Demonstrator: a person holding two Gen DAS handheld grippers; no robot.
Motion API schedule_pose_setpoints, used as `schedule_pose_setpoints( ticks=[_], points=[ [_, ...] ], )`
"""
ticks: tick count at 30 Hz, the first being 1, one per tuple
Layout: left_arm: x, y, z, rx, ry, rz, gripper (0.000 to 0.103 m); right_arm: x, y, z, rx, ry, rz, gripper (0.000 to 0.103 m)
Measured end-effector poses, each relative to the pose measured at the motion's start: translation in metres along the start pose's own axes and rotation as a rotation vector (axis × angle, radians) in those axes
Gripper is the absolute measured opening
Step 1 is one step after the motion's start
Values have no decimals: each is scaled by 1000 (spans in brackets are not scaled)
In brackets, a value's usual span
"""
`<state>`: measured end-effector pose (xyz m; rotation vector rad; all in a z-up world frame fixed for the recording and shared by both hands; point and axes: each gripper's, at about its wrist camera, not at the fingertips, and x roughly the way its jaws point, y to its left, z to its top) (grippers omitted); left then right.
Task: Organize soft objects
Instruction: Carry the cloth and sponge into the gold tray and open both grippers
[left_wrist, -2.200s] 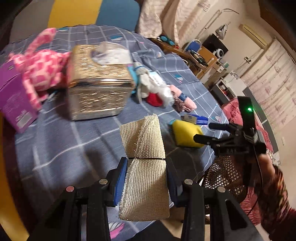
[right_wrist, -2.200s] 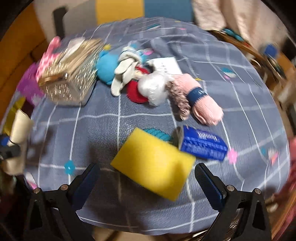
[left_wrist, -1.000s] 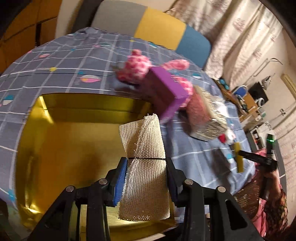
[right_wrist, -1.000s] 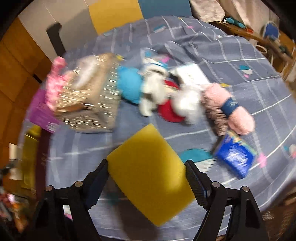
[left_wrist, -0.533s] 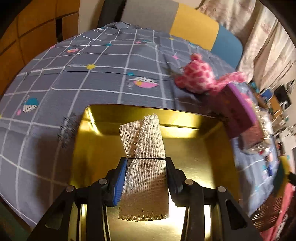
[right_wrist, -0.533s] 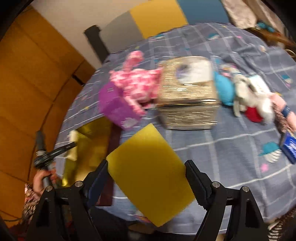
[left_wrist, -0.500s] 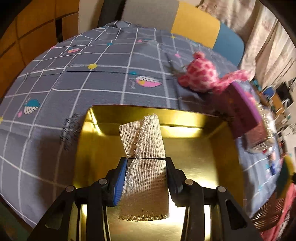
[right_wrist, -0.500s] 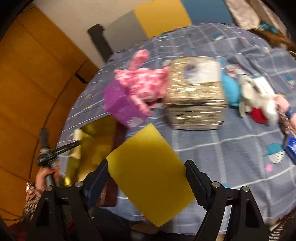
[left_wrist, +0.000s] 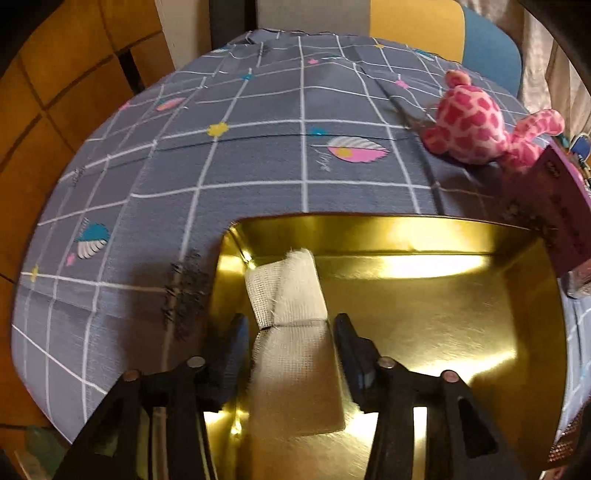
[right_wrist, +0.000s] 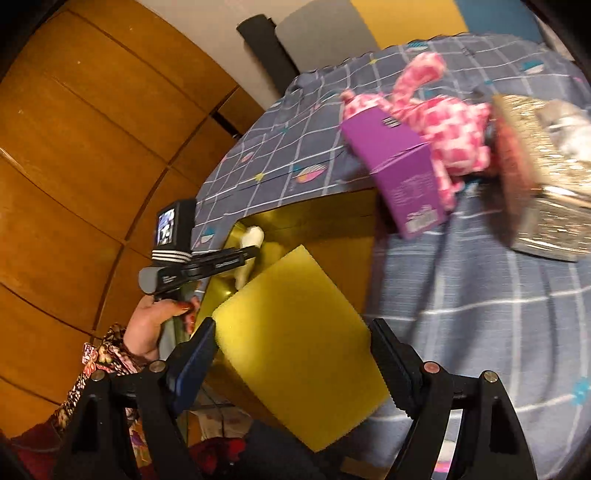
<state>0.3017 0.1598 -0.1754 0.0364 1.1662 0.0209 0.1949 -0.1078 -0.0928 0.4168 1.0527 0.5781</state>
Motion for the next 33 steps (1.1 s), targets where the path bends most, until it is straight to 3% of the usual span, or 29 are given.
schedule_pose_setpoints(
  ticks=[3, 6, 12, 19, 26, 33],
  points=[
    [-4, 2, -1, -12, -24, -32, 69, 22, 13, 3, -13, 24, 4, 82],
    [-18, 4, -6, -29, -57, -51, 69, 46, 18, 8, -5, 38, -9, 82],
    [-76, 28, -31, -172, -182, -187, 68, 97, 18, 30, 93, 92, -28, 82],
    [-120, 47, -79, -281, -285, -228, 68, 163, 23, 56, 234, 149, -141, 82],
    [-132, 65, -118, -404, -304, -260, 68, 196, 35, 69, 313, 88, -239, 85],
    [-135, 81, -137, -463, -315, -243, 68, 195, 41, 72, 306, 18, -224, 91]
  ],
)
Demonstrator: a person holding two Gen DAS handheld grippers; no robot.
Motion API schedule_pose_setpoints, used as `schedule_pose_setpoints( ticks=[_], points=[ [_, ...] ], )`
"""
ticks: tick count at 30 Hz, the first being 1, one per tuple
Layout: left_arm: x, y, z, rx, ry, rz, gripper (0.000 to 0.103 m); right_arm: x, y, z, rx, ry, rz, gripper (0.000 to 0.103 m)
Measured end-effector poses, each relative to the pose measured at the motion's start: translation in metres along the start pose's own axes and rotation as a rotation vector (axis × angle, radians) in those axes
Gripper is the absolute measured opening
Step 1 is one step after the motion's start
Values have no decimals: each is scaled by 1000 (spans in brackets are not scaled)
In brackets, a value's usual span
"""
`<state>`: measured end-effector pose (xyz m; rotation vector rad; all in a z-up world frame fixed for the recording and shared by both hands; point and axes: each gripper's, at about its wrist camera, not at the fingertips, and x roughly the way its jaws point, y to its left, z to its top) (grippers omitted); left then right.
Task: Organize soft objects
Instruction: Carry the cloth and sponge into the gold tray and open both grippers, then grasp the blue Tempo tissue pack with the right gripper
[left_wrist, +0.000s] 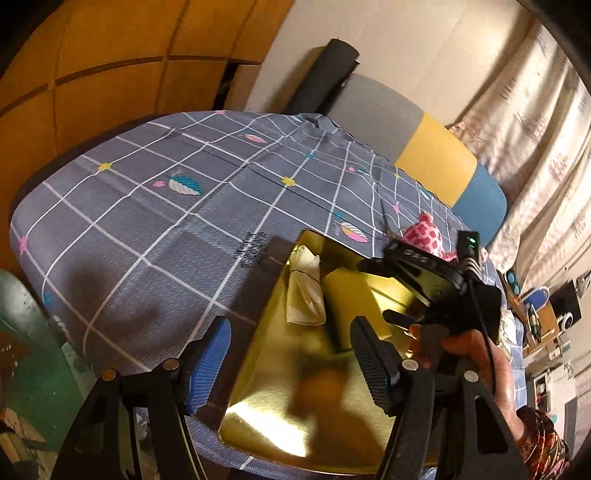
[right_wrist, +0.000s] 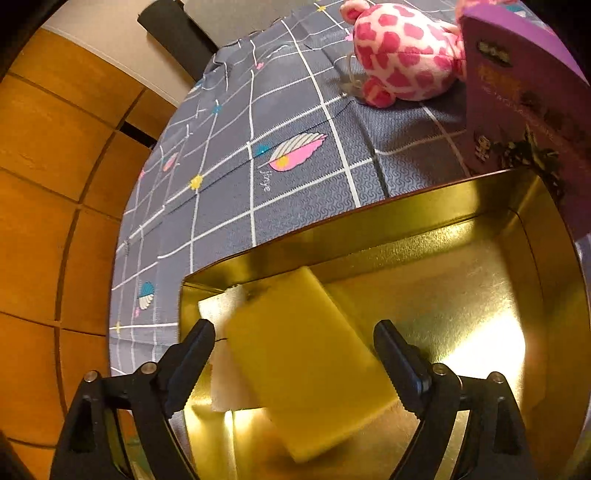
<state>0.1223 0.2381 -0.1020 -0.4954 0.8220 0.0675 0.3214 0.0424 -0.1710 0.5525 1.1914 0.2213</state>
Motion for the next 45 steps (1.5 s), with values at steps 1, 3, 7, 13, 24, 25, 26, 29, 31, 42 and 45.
schedule_pose_setpoints(
  ticks=[1, 3, 7, 13, 24, 25, 26, 29, 31, 42, 45],
  points=[
    [-2, 3, -1, -11, -5, 0, 68, -3, -1, -1, -2, -13, 11, 95],
    [-4, 6, -2, -33, -18, 0, 67, -10, -5, -4, -7, -26, 9, 97],
    [-7, 4, -4, -66, -37, -21, 67, -32, -9, -10, -56, 3, 66, 97],
    [-3, -29, -9, -9, -38, -67, 67, -94, -9, -35, -269, -59, 125, 97],
    [18, -128, -36, 165, 36, -190, 67, -202, -86, -61, -407, -271, 35, 97],
    [20, -140, -39, 191, 45, -204, 67, -209, -94, -61, -400, -286, 25, 97],
    [20, -148, -41, 209, 51, -214, 67, -215, -103, -61, -392, -301, 14, 97],
    [23, -179, -49, 277, 72, -251, 67, -235, -133, -61, -364, -345, -26, 97],
    [25, -203, -58, 328, 90, -282, 67, -247, -155, -61, -334, -363, -47, 97],
    [42, -300, -108, 528, 207, -408, 67, -294, -271, -52, -237, -405, -215, 97],
    [43, -318, -119, 569, 225, -429, 67, -298, -314, -38, -242, -362, -301, 97]
  ],
)
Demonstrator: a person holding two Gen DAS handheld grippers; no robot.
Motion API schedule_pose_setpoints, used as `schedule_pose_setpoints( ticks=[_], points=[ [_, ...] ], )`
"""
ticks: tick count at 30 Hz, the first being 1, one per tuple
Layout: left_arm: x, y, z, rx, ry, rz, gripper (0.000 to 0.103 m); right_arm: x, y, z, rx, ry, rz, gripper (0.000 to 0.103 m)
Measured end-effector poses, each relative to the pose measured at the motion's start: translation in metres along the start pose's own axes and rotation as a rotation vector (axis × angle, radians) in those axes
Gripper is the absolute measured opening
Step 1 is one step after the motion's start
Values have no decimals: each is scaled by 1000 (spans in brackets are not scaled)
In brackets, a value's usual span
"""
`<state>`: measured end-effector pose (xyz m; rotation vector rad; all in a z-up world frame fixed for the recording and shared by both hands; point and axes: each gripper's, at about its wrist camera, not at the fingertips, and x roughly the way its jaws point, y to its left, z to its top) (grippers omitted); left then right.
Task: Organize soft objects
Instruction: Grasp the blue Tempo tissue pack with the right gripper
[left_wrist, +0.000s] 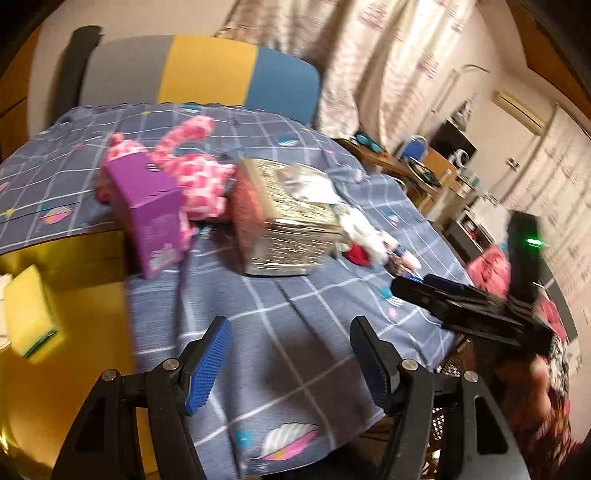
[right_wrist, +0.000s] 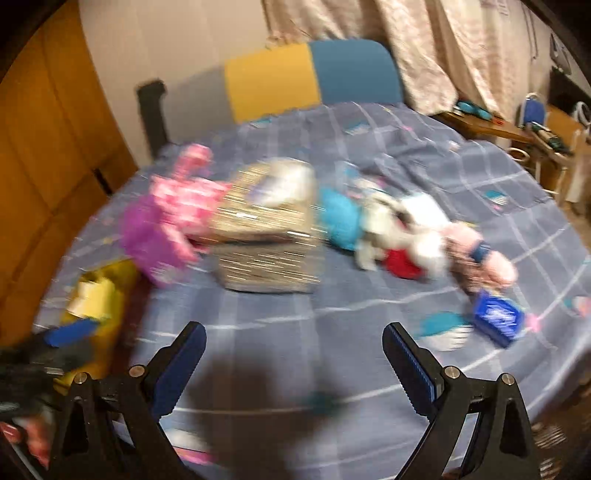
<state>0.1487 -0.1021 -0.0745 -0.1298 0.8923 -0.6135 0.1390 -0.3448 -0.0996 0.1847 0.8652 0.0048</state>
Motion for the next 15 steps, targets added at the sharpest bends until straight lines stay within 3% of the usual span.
schedule_pose_setpoints(
  ticks=[7, 15],
  points=[
    [22, -27, -6, 49, 55, -49, 68, 33, -117, 15, -53, 160, -198, 97],
    [46, -53, -6, 92, 113, -70, 68, 59, -191, 22, -20, 253, -229, 98]
  ],
)
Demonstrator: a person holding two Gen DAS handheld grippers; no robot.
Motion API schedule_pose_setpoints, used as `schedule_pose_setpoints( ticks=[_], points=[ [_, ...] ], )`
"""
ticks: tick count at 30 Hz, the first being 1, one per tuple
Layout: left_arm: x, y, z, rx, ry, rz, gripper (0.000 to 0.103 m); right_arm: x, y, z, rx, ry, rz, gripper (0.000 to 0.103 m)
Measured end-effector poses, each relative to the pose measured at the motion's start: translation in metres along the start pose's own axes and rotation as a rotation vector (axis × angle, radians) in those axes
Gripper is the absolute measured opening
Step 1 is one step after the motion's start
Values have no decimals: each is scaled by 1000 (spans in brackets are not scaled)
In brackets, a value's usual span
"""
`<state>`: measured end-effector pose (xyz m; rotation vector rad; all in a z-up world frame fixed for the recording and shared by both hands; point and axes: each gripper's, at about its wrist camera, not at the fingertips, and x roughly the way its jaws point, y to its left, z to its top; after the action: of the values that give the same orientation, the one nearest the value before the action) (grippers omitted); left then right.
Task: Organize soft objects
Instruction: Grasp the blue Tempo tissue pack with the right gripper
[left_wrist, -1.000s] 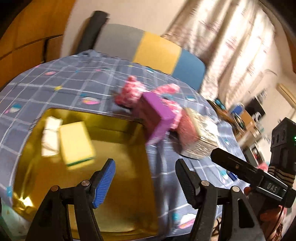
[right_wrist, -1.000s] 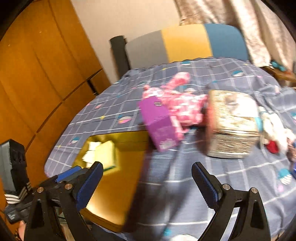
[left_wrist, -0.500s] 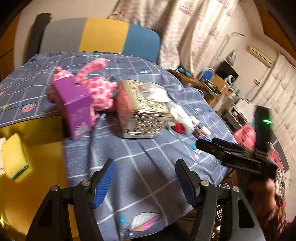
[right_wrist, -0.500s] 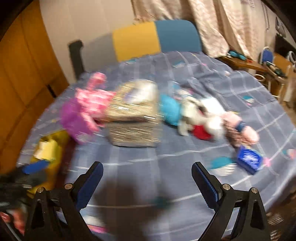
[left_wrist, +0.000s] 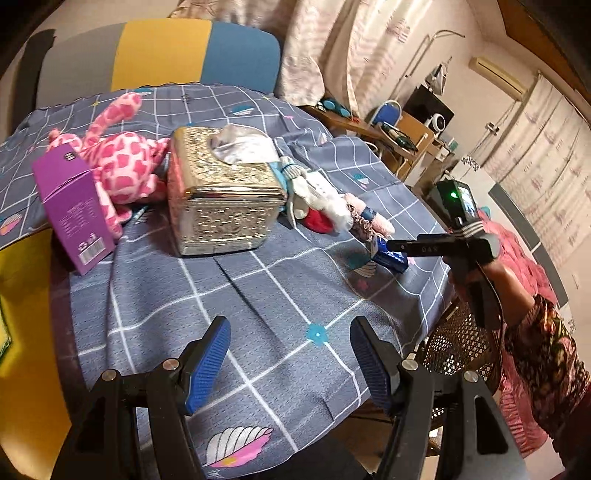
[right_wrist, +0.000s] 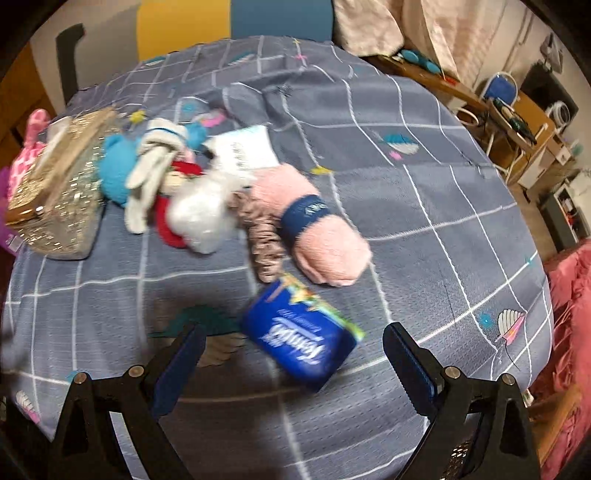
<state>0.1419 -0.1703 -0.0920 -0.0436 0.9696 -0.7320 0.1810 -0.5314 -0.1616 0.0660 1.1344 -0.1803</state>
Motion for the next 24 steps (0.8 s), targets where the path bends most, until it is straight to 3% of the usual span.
schedule_pose_setpoints(
  ticks=[7, 9, 19, 24],
  points=[
    [15, -16, 13, 23, 27, -17, 68, 23, -4, -3, -26, 54, 77, 98],
    [20, -25, 18, 49, 32, -14, 68, 28, -1, -6, -41, 49, 57, 97],
    [62, -74, 47, 184, 88, -20, 68, 37, -11, -16, 34, 53, 100, 68],
    [95, -95, 67, 225, 113, 2, 68, 23, -25, -16, 126, -2, 212, 65]
  ],
)
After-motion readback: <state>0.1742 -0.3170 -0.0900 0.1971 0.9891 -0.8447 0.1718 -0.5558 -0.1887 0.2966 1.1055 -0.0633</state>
